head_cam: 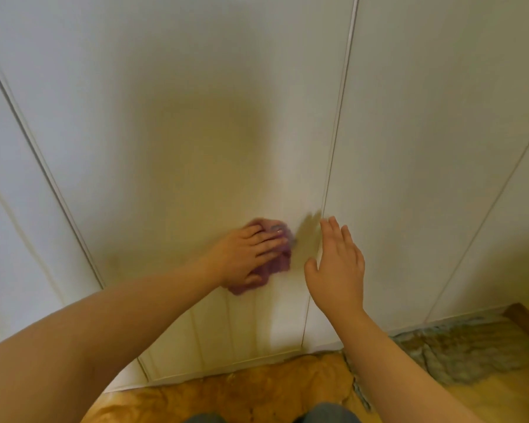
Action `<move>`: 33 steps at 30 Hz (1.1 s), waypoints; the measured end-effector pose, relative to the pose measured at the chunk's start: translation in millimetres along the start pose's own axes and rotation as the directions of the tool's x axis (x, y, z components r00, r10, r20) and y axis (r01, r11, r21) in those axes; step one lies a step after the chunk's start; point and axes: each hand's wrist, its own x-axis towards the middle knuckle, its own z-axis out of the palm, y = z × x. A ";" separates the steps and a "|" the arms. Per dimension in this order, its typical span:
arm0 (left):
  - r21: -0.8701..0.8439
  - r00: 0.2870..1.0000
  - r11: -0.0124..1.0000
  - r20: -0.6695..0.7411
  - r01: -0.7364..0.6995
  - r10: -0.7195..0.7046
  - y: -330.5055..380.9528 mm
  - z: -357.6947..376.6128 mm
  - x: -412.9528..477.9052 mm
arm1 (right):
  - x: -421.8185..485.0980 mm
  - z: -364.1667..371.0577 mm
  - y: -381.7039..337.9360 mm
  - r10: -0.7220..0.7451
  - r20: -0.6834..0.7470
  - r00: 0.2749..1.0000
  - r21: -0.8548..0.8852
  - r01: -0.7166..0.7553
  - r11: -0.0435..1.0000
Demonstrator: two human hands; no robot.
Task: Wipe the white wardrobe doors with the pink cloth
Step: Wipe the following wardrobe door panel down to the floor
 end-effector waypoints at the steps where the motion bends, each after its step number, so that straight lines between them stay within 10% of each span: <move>1: 0.020 0.999 0.999 -0.044 0.027 -0.027 -10.7 -3.8 2.4 | 1.0 -1.4 1.8 -0.002 -0.010 1.000 0.002 0.002 1.000; 6: -0.035 0.871 0.912 -0.284 0.408 -0.401 -51.7 -23.5 19.1 | -0.3 0.0 5.1 0.011 -0.013 1.000 0.016 -0.011 1.000; 12: -0.032 0.997 0.998 -0.061 0.047 -0.049 3.6 -0.1 -5.7 | -6.4 4.5 3.7 0.005 0.019 1.000 0.011 -0.005 1.000; 19: -0.001 0.881 0.911 -0.255 0.413 -0.399 -23.3 -5.1 -12.7 | -9.7 17.2 0.0 -0.016 0.039 0.999 0.018 0.016 1.000; 33: 0.007 0.948 0.961 -0.170 0.276 -0.271 11.8 37.3 -74.7 | -12.8 50.1 -19.5 -0.068 0.077 0.995 0.036 0.066 0.997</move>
